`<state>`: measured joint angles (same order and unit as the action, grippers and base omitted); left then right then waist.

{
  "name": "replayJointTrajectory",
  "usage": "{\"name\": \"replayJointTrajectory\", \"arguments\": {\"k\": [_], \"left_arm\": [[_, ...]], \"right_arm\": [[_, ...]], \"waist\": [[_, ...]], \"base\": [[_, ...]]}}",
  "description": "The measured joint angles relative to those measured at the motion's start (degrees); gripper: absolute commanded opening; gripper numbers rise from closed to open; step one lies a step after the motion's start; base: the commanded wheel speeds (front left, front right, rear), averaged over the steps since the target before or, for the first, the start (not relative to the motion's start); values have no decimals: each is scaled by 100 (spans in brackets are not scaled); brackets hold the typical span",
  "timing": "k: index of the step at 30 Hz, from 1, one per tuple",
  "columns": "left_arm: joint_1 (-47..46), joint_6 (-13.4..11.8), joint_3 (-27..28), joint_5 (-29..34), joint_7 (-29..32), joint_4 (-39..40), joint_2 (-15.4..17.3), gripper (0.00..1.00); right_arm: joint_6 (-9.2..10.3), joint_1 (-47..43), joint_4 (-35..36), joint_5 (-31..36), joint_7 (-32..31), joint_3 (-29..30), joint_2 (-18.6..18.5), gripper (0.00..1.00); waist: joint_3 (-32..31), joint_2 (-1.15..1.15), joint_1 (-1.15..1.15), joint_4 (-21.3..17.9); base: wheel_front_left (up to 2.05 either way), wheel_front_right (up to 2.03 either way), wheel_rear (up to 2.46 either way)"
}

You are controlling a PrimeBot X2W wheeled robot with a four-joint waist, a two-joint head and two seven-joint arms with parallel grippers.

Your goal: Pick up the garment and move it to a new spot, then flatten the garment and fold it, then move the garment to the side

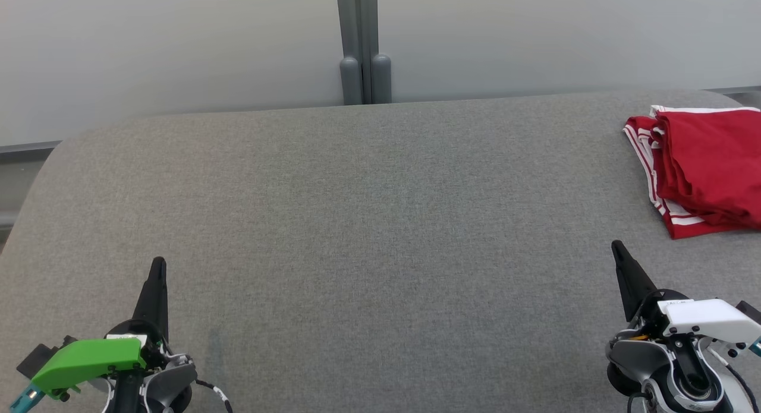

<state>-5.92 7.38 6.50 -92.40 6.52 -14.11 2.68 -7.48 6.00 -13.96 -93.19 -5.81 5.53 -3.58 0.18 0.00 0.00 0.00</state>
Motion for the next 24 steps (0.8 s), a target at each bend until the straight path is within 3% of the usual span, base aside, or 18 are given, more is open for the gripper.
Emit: {"name": "replayJointTrajectory", "arguments": {"k": [24], "left_arm": [[0,0,0,0,0,0,0,0]], "right_arm": [[0,2,-2,8,-16,29,21,0]], "waist": [[0,0,0,0]], "base": [[0,0,0]]}}
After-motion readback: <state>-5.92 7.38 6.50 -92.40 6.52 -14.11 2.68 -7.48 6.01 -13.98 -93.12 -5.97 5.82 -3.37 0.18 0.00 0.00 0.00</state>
